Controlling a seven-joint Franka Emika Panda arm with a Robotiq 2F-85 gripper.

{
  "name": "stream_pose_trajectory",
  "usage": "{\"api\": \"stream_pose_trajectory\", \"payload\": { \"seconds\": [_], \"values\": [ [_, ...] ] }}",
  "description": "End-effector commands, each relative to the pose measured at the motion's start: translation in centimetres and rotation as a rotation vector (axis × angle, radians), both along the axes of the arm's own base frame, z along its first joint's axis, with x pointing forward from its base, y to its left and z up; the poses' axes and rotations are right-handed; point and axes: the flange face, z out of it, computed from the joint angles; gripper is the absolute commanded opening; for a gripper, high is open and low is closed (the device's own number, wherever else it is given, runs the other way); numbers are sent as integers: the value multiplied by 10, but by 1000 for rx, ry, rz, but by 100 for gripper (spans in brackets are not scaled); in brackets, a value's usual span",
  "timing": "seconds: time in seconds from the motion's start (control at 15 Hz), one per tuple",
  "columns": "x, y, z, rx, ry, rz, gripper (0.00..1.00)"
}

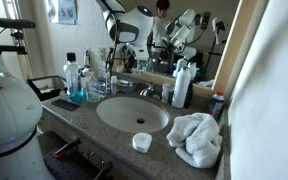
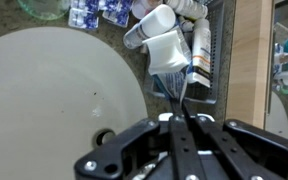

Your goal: Pick up the toothpaste from the right side of the counter and put it on the left side of the counter

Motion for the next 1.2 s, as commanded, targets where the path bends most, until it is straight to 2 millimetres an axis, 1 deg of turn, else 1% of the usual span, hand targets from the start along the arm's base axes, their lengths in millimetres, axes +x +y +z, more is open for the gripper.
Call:
{"api": "stream_pose_trajectory", "payload": {
  "seconds": [0.0,0.27,0.47,0.6,0.87,0.93,1.0,1.13],
  "values": [
    [30,34,0,35,-73,21,6],
    [63,70,-12,84,-132,41,7],
    [85,92,-31,118,-139,58,5],
    [98,101,-47,127,-129,70,4],
    [119,111,-75,134,-95,70,5],
    [119,121,-83,135,-87,73,6],
    [121,125,-88,139,-80,75,31],
    [123,132,-93,145,-70,82,34]
  ]
}}
